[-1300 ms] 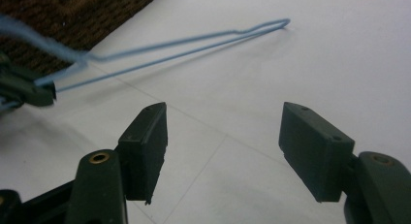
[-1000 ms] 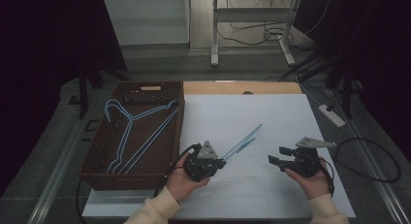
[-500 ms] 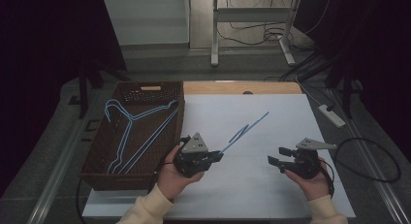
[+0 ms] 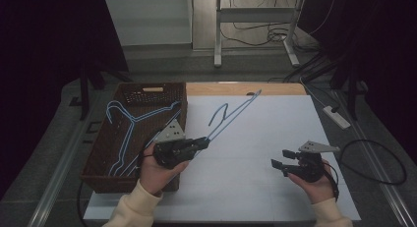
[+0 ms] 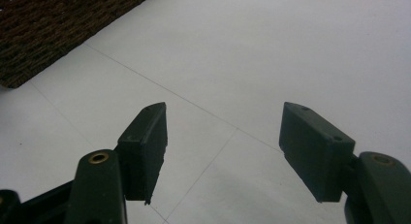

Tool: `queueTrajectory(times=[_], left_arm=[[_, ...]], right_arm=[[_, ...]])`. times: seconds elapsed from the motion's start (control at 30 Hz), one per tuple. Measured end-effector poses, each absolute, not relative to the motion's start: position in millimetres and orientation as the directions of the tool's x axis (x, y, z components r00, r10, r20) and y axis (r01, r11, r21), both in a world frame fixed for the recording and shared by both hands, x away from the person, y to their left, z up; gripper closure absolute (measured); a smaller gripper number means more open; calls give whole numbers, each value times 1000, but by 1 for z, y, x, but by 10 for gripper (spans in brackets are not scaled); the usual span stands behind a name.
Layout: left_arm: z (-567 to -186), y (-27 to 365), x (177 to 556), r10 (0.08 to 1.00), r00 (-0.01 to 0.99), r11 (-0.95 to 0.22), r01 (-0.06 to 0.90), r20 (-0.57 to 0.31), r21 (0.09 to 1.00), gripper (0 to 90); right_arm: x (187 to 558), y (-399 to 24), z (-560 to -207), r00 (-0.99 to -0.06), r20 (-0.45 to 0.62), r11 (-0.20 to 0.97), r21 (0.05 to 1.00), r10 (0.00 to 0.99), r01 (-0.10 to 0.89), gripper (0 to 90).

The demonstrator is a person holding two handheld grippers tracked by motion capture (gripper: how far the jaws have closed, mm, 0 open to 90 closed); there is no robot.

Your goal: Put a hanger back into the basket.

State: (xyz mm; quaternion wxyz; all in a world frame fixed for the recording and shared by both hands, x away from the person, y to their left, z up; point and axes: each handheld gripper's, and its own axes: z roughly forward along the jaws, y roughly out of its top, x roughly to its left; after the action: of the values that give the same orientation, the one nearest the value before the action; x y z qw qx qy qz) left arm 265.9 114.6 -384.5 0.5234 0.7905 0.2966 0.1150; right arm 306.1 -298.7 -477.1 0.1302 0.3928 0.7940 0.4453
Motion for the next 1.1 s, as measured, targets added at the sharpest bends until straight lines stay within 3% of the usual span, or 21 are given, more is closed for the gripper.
queueTrajectory(times=[1.1], left_arm=[[-372, 230, 280, 733, 655, -133, 405, -186, 905, 866]], right_arm=[[307, -296, -480, -662, 123, 325, 796, 739, 510, 353]])
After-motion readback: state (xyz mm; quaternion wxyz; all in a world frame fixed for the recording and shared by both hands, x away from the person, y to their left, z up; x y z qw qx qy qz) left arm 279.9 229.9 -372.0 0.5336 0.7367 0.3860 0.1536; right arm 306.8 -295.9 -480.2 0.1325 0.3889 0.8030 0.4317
